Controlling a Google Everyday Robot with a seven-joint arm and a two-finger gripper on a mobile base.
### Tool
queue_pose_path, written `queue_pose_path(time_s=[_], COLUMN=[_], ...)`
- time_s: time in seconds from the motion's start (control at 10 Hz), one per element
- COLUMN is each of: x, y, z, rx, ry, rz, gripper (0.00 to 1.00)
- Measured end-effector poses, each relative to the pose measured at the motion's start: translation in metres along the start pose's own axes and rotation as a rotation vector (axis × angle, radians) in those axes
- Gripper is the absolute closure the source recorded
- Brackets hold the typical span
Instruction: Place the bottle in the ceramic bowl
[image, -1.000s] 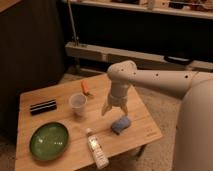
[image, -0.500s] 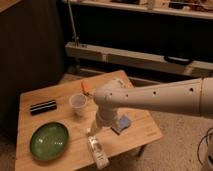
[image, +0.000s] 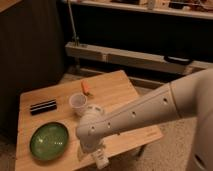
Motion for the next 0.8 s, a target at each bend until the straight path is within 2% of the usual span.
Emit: queue_pose_path(time_s=[0.1,0.3,0.8], x=[0.006,0.016,0.026], y=[-0.009,-0.006,0.011], z=[0.011,0.021,0.023], rx=[-0.008,-0.046,-0.064], ry=[-0.005,-0.002,0.006], rz=[-0.016,-0.019,0.031], gripper=[0.29,0.29,0.29])
